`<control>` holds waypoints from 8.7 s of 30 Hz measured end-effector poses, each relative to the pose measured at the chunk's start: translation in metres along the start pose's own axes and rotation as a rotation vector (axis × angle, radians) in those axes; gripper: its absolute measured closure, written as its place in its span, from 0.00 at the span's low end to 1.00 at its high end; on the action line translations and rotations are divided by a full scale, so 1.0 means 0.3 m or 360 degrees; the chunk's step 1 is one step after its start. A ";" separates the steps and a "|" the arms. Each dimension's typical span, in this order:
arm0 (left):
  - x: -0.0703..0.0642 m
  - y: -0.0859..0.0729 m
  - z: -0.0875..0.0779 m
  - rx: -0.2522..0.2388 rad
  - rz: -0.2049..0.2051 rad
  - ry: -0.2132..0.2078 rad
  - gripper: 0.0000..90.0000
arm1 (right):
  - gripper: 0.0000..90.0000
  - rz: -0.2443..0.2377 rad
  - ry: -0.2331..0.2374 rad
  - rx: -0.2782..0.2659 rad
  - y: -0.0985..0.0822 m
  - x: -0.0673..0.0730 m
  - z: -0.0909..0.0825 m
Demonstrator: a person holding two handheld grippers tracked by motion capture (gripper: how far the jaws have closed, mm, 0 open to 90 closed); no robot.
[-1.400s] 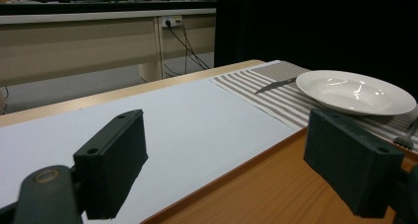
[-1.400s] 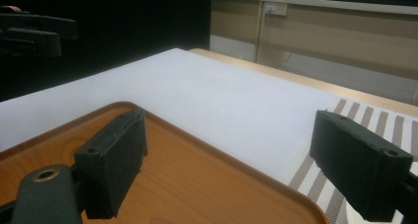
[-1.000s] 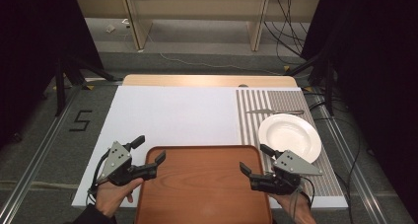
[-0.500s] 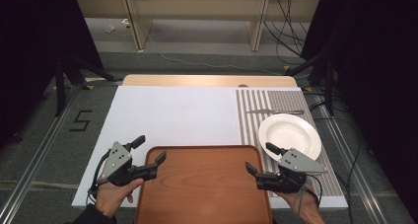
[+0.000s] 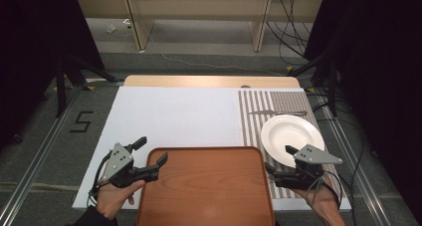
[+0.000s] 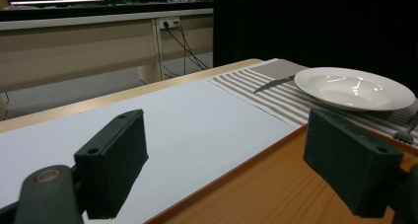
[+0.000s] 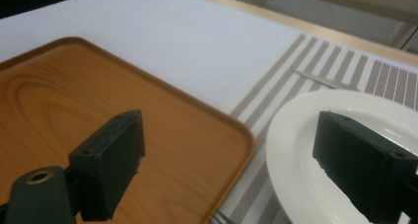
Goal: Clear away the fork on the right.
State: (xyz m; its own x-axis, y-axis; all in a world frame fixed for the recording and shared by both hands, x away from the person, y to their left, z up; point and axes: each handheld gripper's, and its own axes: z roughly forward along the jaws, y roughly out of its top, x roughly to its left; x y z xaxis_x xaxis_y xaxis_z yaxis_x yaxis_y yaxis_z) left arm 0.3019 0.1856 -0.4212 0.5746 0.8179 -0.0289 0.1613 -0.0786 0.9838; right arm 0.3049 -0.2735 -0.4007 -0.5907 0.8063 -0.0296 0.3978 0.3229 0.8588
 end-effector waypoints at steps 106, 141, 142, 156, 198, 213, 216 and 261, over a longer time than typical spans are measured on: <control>-0.002 -0.007 0.017 0.0036 0.0030 -0.0003 0.18 | 0.51 -0.0102 -0.0004 0.1096 -0.176 -0.232 0.074; -0.002 -0.007 0.018 0.0032 0.0032 0.0004 0.18 | 0.93 -0.0472 0.0155 0.1378 -0.121 -0.157 0.118; -0.002 -0.007 0.018 0.0032 0.0033 0.0003 0.18 | 0.93 -0.0476 0.0153 0.1373 -0.121 -0.157 0.118; 0.000 -0.007 0.016 0.0024 0.0032 0.0014 0.19 | 0.94 -0.0371 0.0213 0.1112 -0.059 -0.140 0.076; 0.003 -0.007 0.016 0.0016 0.0027 0.0018 0.18 | 0.94 -0.0279 0.0594 0.0689 0.083 0.141 0.152; 0.002 -0.006 0.016 0.0015 0.0030 0.0018 0.18 | 0.94 -0.0233 0.0679 0.0732 0.071 0.186 0.198; 0.001 -0.006 0.014 0.0013 0.0031 0.0019 0.18 | 0.94 -0.0194 0.0675 0.0754 0.067 0.189 0.208; 0.002 -0.007 0.014 0.0015 0.0030 0.0019 0.19 | 0.94 -0.0210 0.0556 0.1106 -0.021 0.207 0.270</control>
State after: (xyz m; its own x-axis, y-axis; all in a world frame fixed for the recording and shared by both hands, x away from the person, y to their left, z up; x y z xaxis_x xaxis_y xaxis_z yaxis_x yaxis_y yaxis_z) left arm 0.3052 0.1837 -0.4240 0.5681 0.8229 -0.0084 0.1581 -0.0991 0.9824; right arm 0.3226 -0.1852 -0.4493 -0.8041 0.5747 0.1523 0.5886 0.7337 0.3395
